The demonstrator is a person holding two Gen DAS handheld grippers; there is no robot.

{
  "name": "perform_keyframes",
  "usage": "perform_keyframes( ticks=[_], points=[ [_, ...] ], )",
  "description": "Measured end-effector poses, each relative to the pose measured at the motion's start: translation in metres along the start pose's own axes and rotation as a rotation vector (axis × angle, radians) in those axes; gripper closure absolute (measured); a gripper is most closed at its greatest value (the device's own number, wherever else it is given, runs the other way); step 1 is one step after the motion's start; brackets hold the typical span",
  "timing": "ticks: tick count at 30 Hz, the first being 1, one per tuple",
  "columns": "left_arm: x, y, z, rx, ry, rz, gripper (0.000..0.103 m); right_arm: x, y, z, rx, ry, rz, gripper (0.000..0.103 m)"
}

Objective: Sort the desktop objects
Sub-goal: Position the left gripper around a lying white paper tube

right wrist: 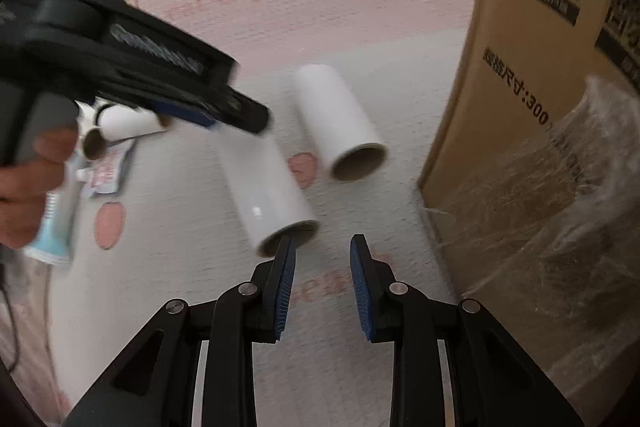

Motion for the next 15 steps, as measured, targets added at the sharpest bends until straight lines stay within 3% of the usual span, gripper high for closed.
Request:
perform_keyframes(
  ticks=[4,8,15],
  points=[
    [0.001,0.011,-0.002,0.010,-0.021,0.008,0.048,0.001,0.023,-0.006,-0.026,-0.048,0.065,0.079],
    [-0.008,0.023,-0.009,0.016,-0.004,-0.041,0.048,0.001,-0.002,0.011,-0.039,-0.059,0.074,0.079],
    [-0.028,0.054,-0.027,0.052,-0.002,-0.136,0.048,0.000,0.004,0.006,-0.057,-0.106,0.074,0.079]
  ],
)
Point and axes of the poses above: each gripper's, at about its wrist camera, not at the fingertips, and z roughly the way its jaws point, x to its right, y to its underside, the point moved 1 cm from there along z, roughly the way its jaws point, and after that the axes turned 10 degrees about -z, right-handed, at the moved point
